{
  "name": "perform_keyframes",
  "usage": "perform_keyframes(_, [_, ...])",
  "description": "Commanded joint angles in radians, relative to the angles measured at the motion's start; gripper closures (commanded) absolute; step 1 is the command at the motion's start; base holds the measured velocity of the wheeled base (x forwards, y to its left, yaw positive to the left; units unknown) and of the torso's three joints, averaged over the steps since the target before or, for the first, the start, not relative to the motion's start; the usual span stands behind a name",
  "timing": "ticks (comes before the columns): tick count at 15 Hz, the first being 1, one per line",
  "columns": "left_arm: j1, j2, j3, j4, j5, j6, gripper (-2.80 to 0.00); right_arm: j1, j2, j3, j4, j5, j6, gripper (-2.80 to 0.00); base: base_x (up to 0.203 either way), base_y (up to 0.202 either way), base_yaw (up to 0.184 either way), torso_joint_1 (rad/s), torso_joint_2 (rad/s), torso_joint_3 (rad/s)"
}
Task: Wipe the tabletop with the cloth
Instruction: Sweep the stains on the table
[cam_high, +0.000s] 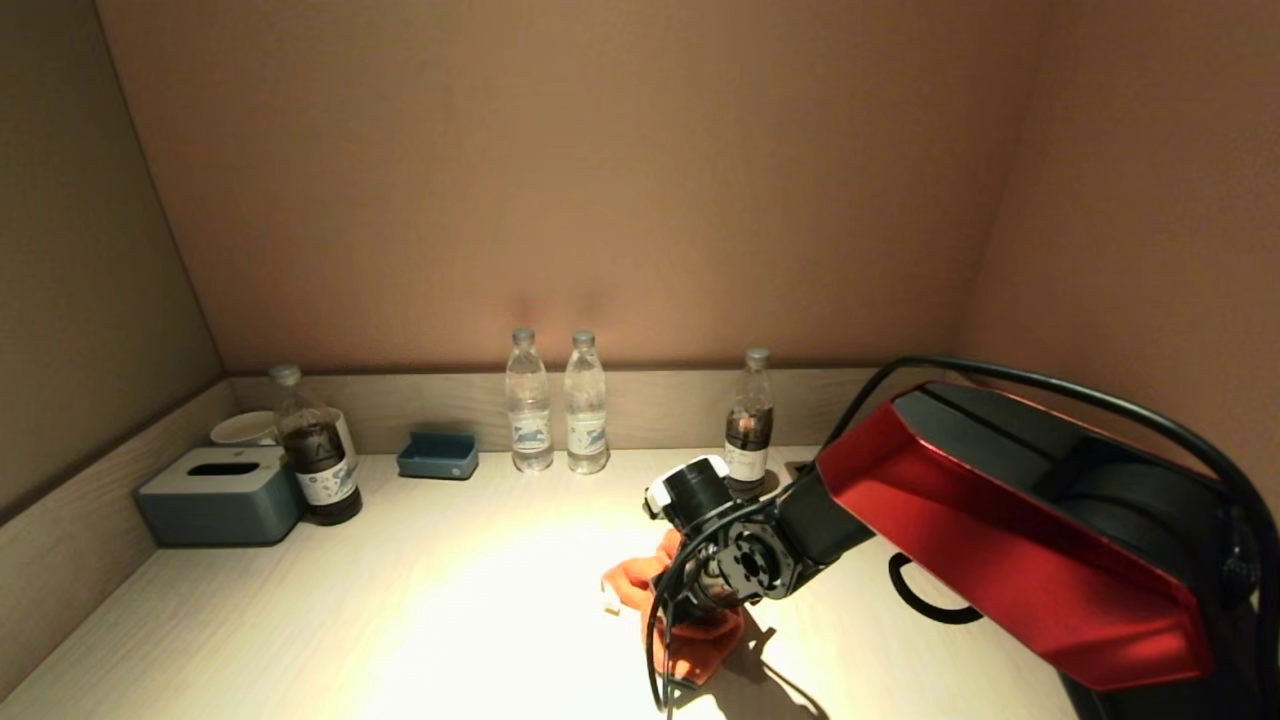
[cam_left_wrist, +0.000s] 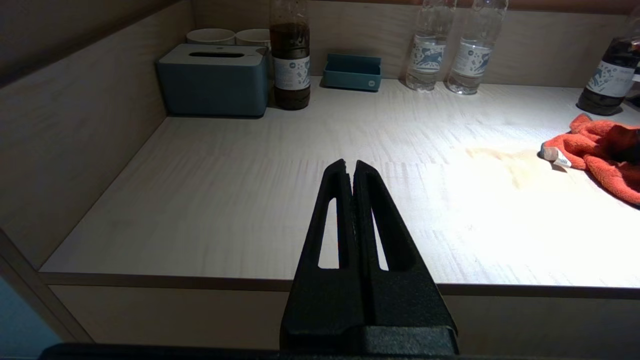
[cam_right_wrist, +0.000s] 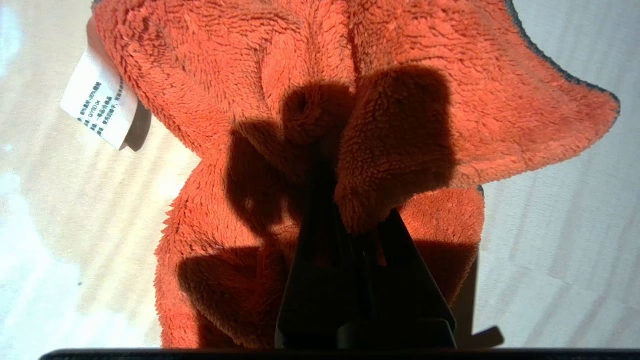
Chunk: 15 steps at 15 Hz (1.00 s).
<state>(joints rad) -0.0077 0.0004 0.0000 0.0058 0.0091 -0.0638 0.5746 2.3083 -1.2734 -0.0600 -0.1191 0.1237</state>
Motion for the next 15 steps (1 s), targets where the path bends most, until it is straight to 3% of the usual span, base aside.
perform_keyframes(1, [0.000,0.000,0.000,0.000,0.000,-0.001,0.00,0.015,0.002,-0.006,-0.001,-0.001,-0.027,0.00,0.000,0.000,0.000,0.000,0.00,0.000])
perform_keyframes(15, [0.000,0.000,0.000,0.000,0.000,-0.001,0.00,0.117,0.014,-0.039,-0.004,-0.019,-0.062,0.00,0.000,0.000,0.000,0.000,0.00,0.000])
